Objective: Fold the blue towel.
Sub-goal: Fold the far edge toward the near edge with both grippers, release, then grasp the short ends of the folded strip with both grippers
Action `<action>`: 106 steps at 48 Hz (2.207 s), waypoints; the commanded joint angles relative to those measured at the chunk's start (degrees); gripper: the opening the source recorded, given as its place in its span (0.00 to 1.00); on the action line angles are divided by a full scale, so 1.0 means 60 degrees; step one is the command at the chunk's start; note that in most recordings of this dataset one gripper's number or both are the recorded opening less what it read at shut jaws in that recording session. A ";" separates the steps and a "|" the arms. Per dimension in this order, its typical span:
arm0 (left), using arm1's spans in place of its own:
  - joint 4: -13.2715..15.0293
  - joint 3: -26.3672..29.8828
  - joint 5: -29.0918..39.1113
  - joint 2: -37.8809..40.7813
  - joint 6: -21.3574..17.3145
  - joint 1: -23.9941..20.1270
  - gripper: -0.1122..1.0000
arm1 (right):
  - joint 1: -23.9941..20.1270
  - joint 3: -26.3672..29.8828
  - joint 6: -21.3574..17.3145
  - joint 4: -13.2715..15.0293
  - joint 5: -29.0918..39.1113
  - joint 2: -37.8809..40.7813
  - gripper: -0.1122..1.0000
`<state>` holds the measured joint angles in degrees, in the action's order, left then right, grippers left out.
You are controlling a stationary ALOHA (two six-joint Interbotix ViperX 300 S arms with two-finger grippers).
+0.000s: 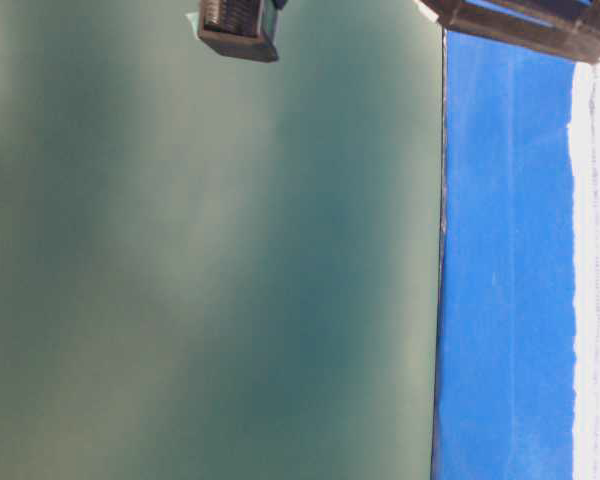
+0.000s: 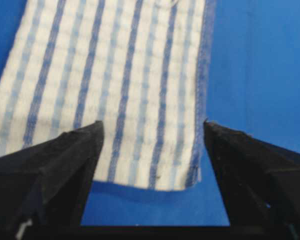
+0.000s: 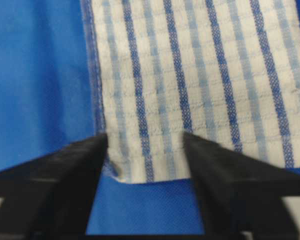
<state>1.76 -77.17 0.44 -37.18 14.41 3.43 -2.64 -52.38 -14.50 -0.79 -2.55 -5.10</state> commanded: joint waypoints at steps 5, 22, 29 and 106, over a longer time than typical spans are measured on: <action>-0.0029 0.0293 -0.0015 -0.0322 -0.0059 -0.0498 0.77 | 0.0586 0.0015 0.0059 0.0132 -0.0073 -0.0718 0.63; -0.0044 0.0190 0.0439 -0.1230 -0.0630 -0.2007 0.76 | 0.2095 -0.0044 0.0117 0.0352 -0.0146 -0.0718 0.63; -0.0044 0.0176 0.0308 -0.0688 -0.0776 -0.2578 0.77 | 0.2358 -0.0059 0.0103 0.0337 -0.0322 -0.0322 0.66; -0.0029 0.1333 0.0674 0.3281 -0.0732 -0.2944 0.14 | 0.2285 0.0132 0.0176 0.0352 -0.0806 0.1187 0.14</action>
<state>1.58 -70.22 3.87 -16.35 10.28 -14.33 11.34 -52.29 -13.54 1.23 -7.38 3.52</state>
